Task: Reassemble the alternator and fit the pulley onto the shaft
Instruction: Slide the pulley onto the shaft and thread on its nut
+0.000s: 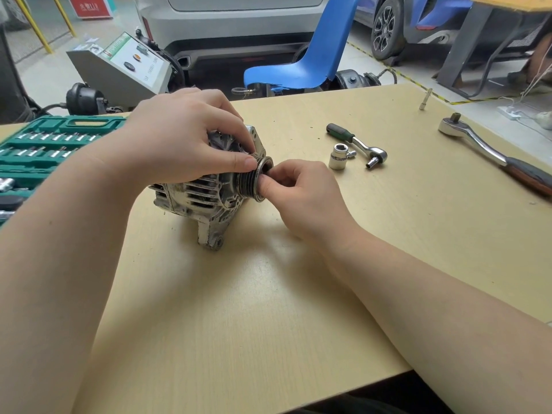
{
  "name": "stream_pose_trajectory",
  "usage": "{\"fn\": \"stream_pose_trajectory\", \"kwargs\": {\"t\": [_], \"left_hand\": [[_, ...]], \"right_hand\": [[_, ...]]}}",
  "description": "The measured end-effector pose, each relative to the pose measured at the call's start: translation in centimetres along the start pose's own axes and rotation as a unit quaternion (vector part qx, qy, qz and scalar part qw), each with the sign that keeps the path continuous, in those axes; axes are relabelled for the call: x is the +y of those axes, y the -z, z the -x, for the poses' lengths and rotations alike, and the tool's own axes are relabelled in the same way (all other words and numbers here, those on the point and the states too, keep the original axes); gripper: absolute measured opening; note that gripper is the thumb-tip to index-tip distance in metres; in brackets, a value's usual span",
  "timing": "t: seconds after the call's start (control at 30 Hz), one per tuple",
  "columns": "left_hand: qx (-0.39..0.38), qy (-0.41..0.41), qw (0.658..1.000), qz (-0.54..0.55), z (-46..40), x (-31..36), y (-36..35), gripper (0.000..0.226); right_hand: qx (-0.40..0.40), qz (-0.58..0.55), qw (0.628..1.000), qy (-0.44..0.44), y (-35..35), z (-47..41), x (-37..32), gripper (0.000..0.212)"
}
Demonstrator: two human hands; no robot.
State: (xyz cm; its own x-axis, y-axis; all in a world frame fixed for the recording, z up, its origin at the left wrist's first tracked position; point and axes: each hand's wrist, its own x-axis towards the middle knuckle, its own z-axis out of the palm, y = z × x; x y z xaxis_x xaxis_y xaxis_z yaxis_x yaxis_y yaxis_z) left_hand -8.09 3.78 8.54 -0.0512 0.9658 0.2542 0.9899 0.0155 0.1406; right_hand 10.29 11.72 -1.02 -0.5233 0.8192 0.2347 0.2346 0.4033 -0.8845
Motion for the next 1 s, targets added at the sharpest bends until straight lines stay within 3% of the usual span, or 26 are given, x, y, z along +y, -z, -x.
{"fn": "stream_pose_trajectory", "kwargs": {"t": [0.17, 0.37, 0.47, 0.6, 0.77, 0.87, 1.0], "left_hand": [[0.004, -0.002, 1.0, 0.002, -0.04, -0.01, -0.08, 0.048], [0.003, -0.002, 1.0, -0.002, -0.09, -0.13, -0.1, 0.047], [0.004, -0.007, 1.0, -0.001, -0.08, -0.16, -0.09, 0.048], [0.001, -0.004, 1.0, -0.003, -0.07, -0.19, -0.1, 0.046], [0.0, -0.001, 1.0, 0.0, -0.05, -0.14, -0.03, 0.047], [-0.003, 0.002, 1.0, -0.003, -0.04, -0.17, -0.06, 0.049], [-0.001, 0.001, 1.0, 0.0, -0.06, -0.09, -0.04, 0.049]], "right_hand": [[-0.028, -0.085, 0.992, -0.09, 0.17, -0.44, -0.73, 0.041], [0.029, -0.022, 0.999, -0.005, 0.12, -0.24, 0.0, 0.016], [0.018, -0.003, 0.998, 0.056, 0.17, 0.18, 0.1, 0.007], [0.01, 0.007, 0.999, 0.048, 0.2, 0.05, 0.12, 0.01], [0.0, -0.007, 1.0, -0.03, -0.15, -0.21, -0.02, 0.033], [0.021, -0.017, 0.999, -0.032, -0.16, -0.26, 0.02, 0.026], [0.031, -0.018, 0.998, 0.042, 0.04, 0.19, 0.16, 0.01]]}}
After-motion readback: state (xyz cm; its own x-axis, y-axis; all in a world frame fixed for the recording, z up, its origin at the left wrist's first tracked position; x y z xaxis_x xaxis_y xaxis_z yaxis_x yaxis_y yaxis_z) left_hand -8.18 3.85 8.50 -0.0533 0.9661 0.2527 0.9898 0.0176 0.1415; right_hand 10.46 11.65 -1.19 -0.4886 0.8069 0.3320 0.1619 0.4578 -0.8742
